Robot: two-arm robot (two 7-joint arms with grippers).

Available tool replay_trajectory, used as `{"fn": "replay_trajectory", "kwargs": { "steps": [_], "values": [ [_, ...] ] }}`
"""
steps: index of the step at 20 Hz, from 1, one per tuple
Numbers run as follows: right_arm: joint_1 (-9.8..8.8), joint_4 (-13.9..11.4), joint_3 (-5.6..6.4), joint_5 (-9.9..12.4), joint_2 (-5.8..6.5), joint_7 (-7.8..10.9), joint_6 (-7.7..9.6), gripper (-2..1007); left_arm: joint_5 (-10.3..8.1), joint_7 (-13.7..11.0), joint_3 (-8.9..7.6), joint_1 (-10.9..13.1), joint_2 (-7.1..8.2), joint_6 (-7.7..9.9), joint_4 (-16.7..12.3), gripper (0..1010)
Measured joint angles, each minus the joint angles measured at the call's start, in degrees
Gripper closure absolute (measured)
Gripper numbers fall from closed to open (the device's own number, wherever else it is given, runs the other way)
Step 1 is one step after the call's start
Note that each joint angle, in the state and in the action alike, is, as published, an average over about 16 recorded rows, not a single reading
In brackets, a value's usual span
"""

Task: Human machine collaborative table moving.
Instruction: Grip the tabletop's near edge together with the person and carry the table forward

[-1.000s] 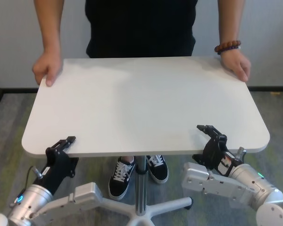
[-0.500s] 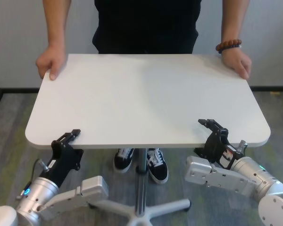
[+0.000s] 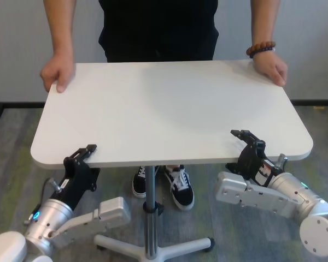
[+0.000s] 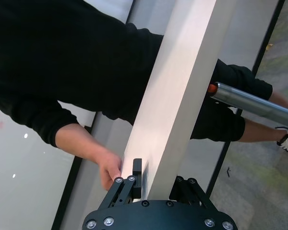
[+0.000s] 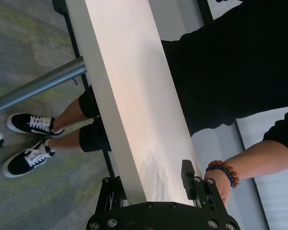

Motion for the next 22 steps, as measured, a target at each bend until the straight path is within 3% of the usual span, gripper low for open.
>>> {"fn": "replay_trajectory", "kwargs": {
  "steps": [13, 22],
  "values": [
    [2.85, 2.96, -1.01, 0.33, 0.01, -0.26, -1.12, 370, 0.64, 0.61, 1.44, -2.53, -1.25, 0.67, 2.06, 697],
    [4.32, 5.31, -1.49, 0.49, 0.01, -0.61, -1.67, 370, 0.72, 1.78, 2.12, -4.57, -2.32, 0.45, 5.55, 697]
  ]
}}
